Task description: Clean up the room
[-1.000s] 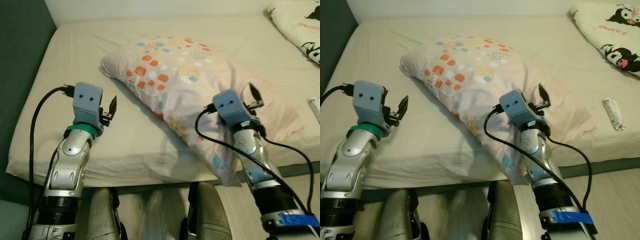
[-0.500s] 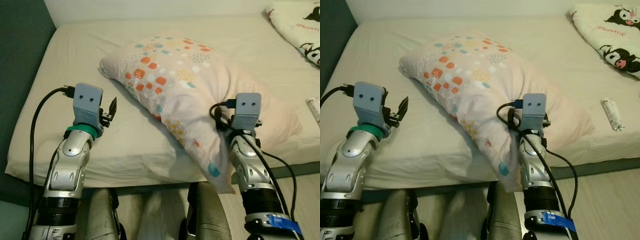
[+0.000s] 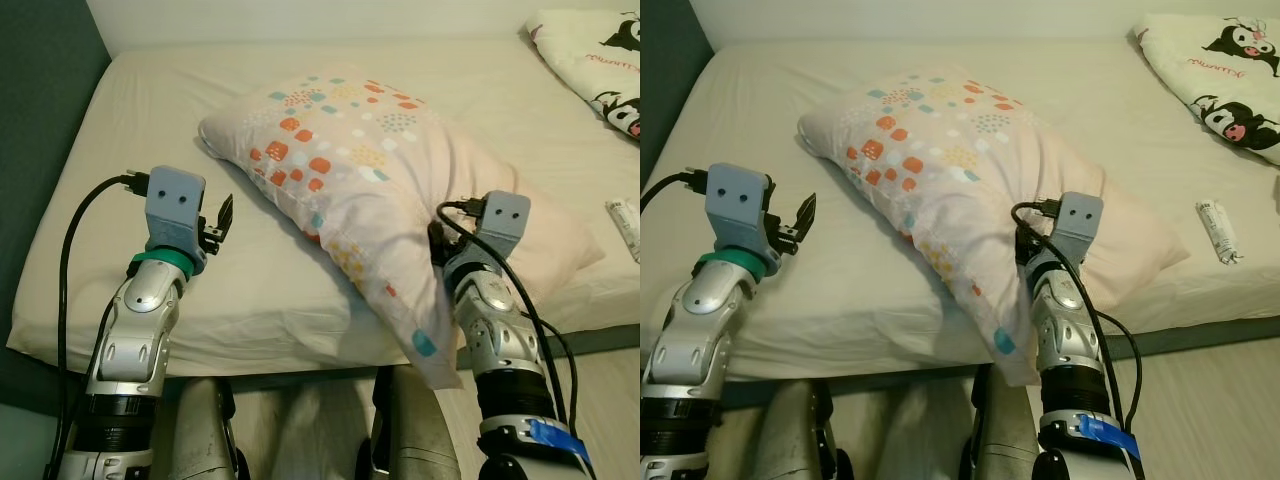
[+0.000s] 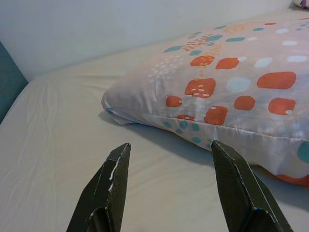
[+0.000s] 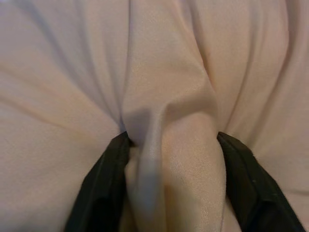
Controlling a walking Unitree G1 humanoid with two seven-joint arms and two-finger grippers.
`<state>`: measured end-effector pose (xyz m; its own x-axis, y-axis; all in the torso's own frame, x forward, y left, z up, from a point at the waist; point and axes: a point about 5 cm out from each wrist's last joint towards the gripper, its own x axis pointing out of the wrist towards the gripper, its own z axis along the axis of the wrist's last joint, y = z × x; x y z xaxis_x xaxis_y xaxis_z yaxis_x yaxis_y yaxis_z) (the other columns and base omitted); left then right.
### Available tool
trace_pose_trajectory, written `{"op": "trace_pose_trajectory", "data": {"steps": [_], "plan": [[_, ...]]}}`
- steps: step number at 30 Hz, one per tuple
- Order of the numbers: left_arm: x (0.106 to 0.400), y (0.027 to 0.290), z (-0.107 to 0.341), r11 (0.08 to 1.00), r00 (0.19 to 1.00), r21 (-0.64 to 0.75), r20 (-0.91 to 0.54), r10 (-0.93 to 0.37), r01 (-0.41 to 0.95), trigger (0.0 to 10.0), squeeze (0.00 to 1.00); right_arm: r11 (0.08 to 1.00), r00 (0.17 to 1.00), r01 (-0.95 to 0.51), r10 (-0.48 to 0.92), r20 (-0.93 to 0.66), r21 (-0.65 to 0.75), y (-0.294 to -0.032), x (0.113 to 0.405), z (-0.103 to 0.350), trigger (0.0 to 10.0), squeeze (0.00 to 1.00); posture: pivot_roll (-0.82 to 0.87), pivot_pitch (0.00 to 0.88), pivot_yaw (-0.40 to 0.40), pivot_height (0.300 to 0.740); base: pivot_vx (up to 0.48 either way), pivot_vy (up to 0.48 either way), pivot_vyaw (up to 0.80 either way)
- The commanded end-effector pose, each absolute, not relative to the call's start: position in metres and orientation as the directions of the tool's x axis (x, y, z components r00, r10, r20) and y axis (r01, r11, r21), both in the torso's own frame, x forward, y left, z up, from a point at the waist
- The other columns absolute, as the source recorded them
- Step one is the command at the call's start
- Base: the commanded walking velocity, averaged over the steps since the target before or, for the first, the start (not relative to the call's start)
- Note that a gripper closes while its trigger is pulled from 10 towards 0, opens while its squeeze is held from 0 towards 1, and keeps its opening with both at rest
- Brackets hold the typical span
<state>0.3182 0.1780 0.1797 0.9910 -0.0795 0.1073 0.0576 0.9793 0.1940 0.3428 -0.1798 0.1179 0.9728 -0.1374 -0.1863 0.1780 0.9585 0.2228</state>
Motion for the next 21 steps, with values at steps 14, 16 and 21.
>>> {"op": "trace_pose_trajectory", "data": {"steps": [14,16,21], "plan": [[0.3159,0.1821,0.1767,0.981,0.994,0.187,0.091,-0.065,0.047,10.0,0.0,0.9,0.943,0.204,-0.074,-0.326,0.386,-0.1712,0.3317,0.0855,0.0,0.0,0.05,0.063,0.025,0.55,0.0,0.0,0.0],[0.3159,0.1822,0.1768,0.981,0.994,0.187,0.091,-0.064,0.046,10.0,0.0,0.894,0.942,0.205,-0.07,-0.328,0.398,-0.1706,0.3316,0.0852,0.0,0.0,0.05,0.063,0.025,0.55,0.0,0.0,0.0],[0.3159,0.1826,0.1769,0.981,0.994,0.188,0.091,-0.062,0.045,10.0,0.0,0.871,0.942,0.2,-0.044,-0.334,0.448,-0.1678,0.3316,0.0842,0.0,0.0,0.05,0.065,0.025,0.55,0.0,0.0,0.0]]}}
